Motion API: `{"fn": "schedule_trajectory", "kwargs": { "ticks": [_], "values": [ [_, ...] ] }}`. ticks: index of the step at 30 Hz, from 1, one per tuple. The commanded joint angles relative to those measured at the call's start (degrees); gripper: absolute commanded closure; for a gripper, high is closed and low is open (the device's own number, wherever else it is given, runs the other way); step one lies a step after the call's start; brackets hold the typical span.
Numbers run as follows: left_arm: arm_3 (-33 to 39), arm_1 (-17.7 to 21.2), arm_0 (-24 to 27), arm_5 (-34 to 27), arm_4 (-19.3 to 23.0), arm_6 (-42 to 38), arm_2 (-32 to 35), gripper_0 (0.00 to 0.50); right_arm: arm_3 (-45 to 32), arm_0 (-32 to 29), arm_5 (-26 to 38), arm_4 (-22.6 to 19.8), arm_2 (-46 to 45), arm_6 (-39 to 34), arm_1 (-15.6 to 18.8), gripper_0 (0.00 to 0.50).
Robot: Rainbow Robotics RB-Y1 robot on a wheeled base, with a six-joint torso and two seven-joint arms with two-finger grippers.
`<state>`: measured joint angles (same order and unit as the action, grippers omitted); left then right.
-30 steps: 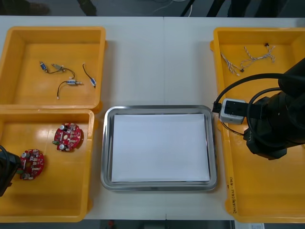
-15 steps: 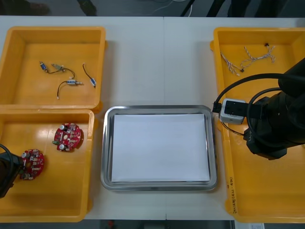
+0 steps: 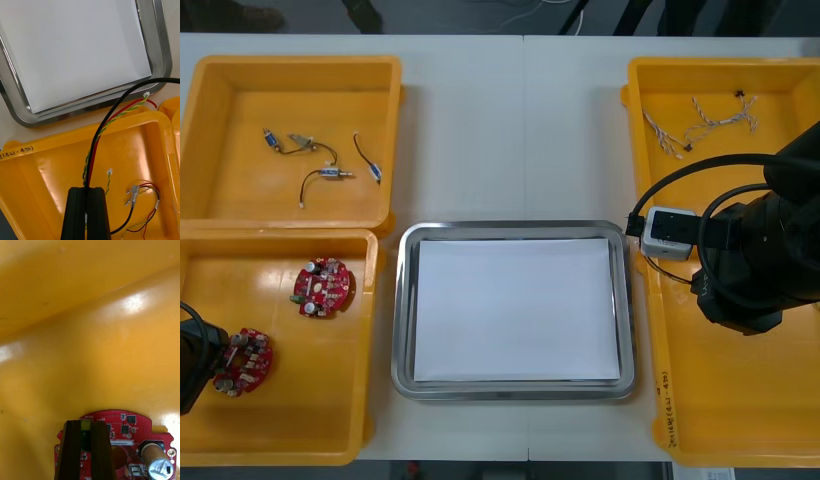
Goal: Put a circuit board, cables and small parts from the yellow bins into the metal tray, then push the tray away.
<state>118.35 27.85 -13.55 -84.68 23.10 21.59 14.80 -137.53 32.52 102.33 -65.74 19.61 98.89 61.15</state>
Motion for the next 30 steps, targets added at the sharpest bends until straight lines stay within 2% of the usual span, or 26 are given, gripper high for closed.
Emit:
{"fn": "schedule_trajectory", "kwargs": {
  "ticks": [1, 9, 15, 30],
  "values": [
    [1.27, -0.87, 0.27, 0.48, -0.69, -3.22, -0.56, 0.5, -1.42, 1.67, 0.41, 0.35, 0.52, -1.25, 1.07, 0.5],
    [1.27, -0.78, 0.27, 0.48, -0.6, -3.22, -0.3, 0.5, -1.42, 1.67, 0.41, 0.27, 0.43, -1.34, 1.16, 0.5],
    [1.36, 1.41, 0.45, 0.4, 0.81, -3.22, 0.14, 0.5, -1.42, 1.67, 0.32, 0.27, 0.43, -1.34, 1.16, 0.5],
    [3.12, 9.68, 2.56, -5.93, 9.6, -2.69, 4.88, 0.5, -1.42, 1.67, 0.41, 0.09, 0.52, -1.25, 1.16, 0.5]
  ]
}}
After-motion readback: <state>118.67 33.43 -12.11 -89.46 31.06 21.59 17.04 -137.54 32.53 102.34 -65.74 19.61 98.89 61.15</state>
